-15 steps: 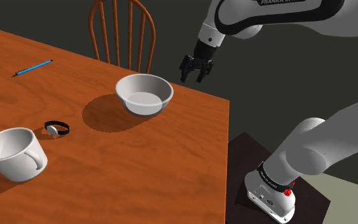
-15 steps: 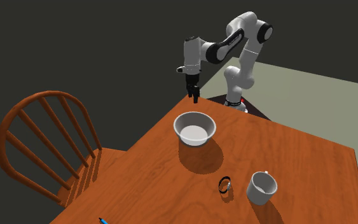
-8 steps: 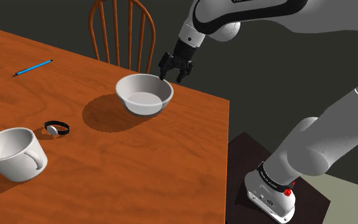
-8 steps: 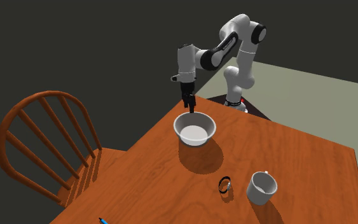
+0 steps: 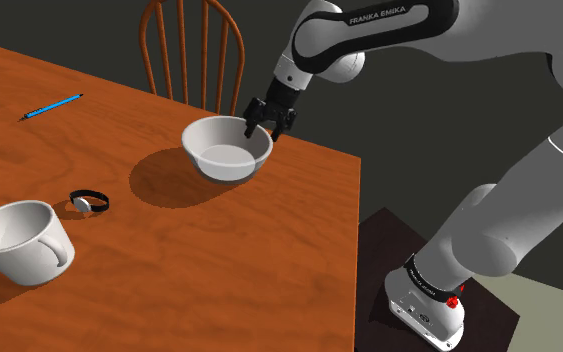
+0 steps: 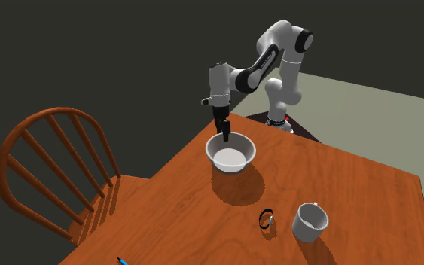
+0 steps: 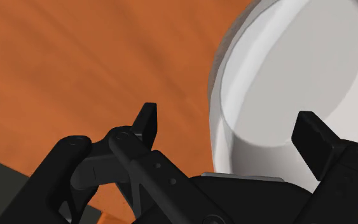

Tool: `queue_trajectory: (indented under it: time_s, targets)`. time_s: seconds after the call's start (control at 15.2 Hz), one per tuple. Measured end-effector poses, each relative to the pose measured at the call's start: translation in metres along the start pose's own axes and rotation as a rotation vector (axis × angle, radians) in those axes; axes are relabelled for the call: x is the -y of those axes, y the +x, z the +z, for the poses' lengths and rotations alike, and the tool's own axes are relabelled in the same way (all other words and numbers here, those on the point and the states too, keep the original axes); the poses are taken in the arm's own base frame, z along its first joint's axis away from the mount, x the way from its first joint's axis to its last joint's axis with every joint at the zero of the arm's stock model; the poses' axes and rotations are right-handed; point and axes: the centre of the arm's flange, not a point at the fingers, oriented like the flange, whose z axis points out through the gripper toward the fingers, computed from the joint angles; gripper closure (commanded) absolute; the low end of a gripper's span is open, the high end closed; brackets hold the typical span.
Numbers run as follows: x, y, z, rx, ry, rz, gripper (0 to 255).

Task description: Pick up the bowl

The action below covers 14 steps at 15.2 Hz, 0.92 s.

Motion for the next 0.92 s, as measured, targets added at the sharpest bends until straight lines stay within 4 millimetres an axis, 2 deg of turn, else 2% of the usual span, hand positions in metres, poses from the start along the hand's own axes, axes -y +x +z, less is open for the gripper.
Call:
queue_trajectory:
  time_s: [0.07,0.73,0.92]
  targets:
    - [-0.001,0.0,0.002,0.0,0.0,0.0,255]
    - [-0.001,0.0,0.004,0.0,0.0,0.0,255]
    - [0.001,0.0,-0.006,0.0,-0.001,0.0,255]
